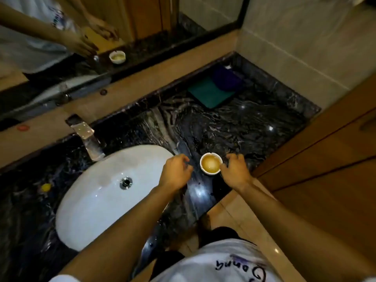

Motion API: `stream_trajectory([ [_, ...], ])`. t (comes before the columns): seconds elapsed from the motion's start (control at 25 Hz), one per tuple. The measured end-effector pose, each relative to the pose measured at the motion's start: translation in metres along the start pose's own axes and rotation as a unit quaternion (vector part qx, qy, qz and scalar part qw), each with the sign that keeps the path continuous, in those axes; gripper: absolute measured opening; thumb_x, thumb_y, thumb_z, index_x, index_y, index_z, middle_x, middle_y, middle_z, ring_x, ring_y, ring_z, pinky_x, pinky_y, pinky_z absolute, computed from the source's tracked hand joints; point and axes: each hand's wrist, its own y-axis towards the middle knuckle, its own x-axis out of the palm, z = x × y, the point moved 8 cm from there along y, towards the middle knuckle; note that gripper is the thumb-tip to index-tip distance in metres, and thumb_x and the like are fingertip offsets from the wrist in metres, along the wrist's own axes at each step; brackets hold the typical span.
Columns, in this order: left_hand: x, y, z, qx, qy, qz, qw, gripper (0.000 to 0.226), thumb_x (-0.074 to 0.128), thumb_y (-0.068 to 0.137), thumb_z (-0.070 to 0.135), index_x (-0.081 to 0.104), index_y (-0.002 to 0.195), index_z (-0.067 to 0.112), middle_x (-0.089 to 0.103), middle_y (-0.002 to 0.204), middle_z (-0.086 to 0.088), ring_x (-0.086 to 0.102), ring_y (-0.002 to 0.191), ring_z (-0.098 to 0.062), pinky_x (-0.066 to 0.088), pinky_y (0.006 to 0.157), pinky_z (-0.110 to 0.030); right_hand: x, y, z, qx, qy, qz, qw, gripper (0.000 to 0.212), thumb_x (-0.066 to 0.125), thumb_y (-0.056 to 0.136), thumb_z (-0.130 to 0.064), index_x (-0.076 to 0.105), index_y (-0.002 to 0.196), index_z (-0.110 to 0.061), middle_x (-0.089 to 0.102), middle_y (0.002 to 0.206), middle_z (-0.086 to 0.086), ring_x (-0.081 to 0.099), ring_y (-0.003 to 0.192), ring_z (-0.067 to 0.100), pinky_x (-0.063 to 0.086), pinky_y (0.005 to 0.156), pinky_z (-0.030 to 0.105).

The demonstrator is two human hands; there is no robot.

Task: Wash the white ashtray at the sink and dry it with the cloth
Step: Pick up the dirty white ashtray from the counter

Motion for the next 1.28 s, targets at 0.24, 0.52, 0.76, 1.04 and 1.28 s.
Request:
stream_trajectory([
  [0.24, 0.071, 0.024, -0.006, -0.172, -0.145, -0.029, 0.974, 0.027, 0.065, 0.089, 0.021, 0.074, 0.111, 0.007, 0.077, 0.098, -0.021, 0.074, 0.091, -0.039, 0.061, 0.083, -0.049, 0.024, 0.043, 0.041, 0.014, 0.069, -0.097, 0.993, 0.043, 0.055, 0.091, -0.026, 0.064, 0.127, -0.003, 0.064, 0.122, 0.028, 0.066, 0.105, 0.046, 0.054, 0.094, 0.054],
  [0.52, 0.099, 0.029, -0.006, -0.269, -0.219, -0.020, 0.938, 0.029, 0.058, 0.097, 0.012, 0.066, 0.124, 0.006, 0.071, 0.096, -0.013, 0.073, 0.080, -0.032, 0.064, 0.076, -0.050, 0.036, 0.070, 0.040, -0.032, 0.074, -0.148, 0.986, 0.054, 0.048, 0.093, -0.040, 0.062, 0.137, -0.013, 0.066, 0.117, 0.017, 0.070, 0.096, 0.035, 0.058, 0.086, 0.052],
  [0.76, 0.108, 0.031, -0.015, -0.291, -0.222, -0.022, 0.930, 0.020, 0.069, 0.091, 0.005, 0.069, 0.110, 0.012, 0.074, 0.099, -0.014, 0.075, 0.085, -0.032, 0.064, 0.076, -0.052, 0.034, 0.065, 0.026, -0.042, 0.047, -0.149, 0.987, 0.040, 0.049, 0.102, -0.019, 0.060, 0.140, -0.014, 0.058, 0.123, 0.021, 0.066, 0.101, 0.039, 0.052, 0.094, 0.041],
  [1.04, 0.106, 0.035, -0.016, -0.273, -0.244, 0.001, 0.931, 0.023, 0.072, 0.088, 0.005, 0.072, 0.111, 0.009, 0.075, 0.107, -0.014, 0.073, 0.095, -0.031, 0.063, 0.082, -0.052, 0.035, 0.063, 0.023, -0.015, 0.023, -0.121, 0.992, 0.036, 0.050, 0.100, -0.013, 0.066, 0.131, -0.014, 0.062, 0.121, 0.022, 0.060, 0.109, 0.035, 0.044, 0.086, 0.035],
  [1.28, 0.087, 0.028, -0.030, -0.265, -0.277, 0.004, 0.924, 0.031, 0.072, 0.088, 0.007, 0.066, 0.118, 0.012, 0.074, 0.115, -0.011, 0.073, 0.096, -0.027, 0.063, 0.083, -0.049, 0.035, 0.053, -0.007, -0.032, -0.001, -0.091, 0.995, 0.032, 0.051, 0.095, -0.021, 0.070, 0.121, -0.018, 0.070, 0.110, 0.016, 0.062, 0.102, 0.032, 0.051, 0.084, 0.039],
])
